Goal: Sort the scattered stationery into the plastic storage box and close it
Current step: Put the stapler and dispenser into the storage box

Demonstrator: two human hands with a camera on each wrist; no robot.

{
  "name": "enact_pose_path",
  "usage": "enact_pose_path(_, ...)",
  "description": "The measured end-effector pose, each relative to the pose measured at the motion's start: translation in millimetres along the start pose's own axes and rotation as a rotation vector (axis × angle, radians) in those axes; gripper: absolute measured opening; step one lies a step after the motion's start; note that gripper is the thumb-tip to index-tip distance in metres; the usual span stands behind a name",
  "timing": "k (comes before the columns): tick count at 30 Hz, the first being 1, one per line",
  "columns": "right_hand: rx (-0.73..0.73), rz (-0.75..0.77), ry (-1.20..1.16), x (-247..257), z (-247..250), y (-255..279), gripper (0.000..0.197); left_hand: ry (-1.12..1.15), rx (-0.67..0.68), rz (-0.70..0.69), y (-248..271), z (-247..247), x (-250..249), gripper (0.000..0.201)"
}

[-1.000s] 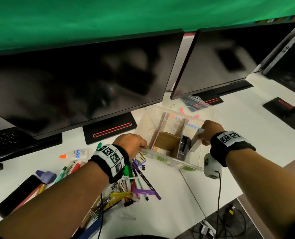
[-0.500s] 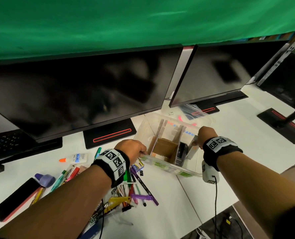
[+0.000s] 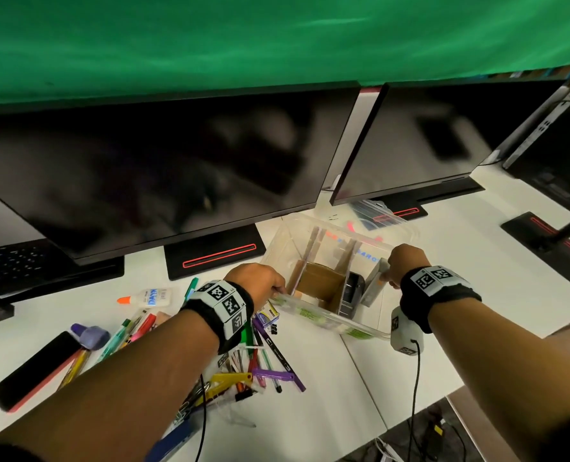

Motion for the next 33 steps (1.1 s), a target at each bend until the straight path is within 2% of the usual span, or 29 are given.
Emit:
enact_pose_path(3,-0.093,0.079,-0.049,0,2,22,0.037,0.005,0.019,0.020,5,3,-1,0.029)
enact_pose_path(5,-0.168,0.156,-0.108,3,3,47,0.034,0.014,0.012,0.001,9,3,-4,0.033)
enact_pose_path(10,-0.075,0.429,-0.222,33,-40,104,0.018,0.058,-0.119,-0.074,24,-3,14,0.046)
enact_pose_path(12,-0.166,0.463,-0.245,38,-60,109,0.018,0.088,-0.160,-0.039,35,-3,35,0.043)
enact_pose_path(14,-0.278,0.438,-0.291,38,-76,109,0.020,0.100,-0.157,0.033,48,-2,65,0.038)
enact_pose_path(17,-0.328,0.396,-0.355,35,-89,108,0.023,0.142,-0.207,0.207,70,-2,125,0.033)
enact_pose_path(20,-0.374,0.398,-0.359,35,-92,110,0.023,0.100,-0.198,0.499,96,-5,191,0.030)
enact_pose_path(22,-0.374,0.381,-0.353,37,-92,110,0.021,0.058,-0.124,0.700,115,-8,228,0.028)
enact_pose_path(25,-0.368,0.351,-0.384,39,-94,109,0.019,-0.024,-0.027,0.895,140,-16,260,0.051)
enact_pose_path(28,-0.359,0.341,-0.390,42,-95,110,0.018,-0.153,0.117,0.911,156,-33,276,0.064)
enact_pose_path(33,-0.349,0.350,-0.396,44,-92,115,0.015,-0.096,0.100,0.925,160,-52,288,0.068)
Point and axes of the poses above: each hand's wrist, its own y-axis away from the middle knuckle, its own z-axis out of the back of the hand, x = y × z, the point moved 2 cm from there along -y, towards the middle knuckle, and after that the axes turned 11 degrees about z, right-handed, at the moved point
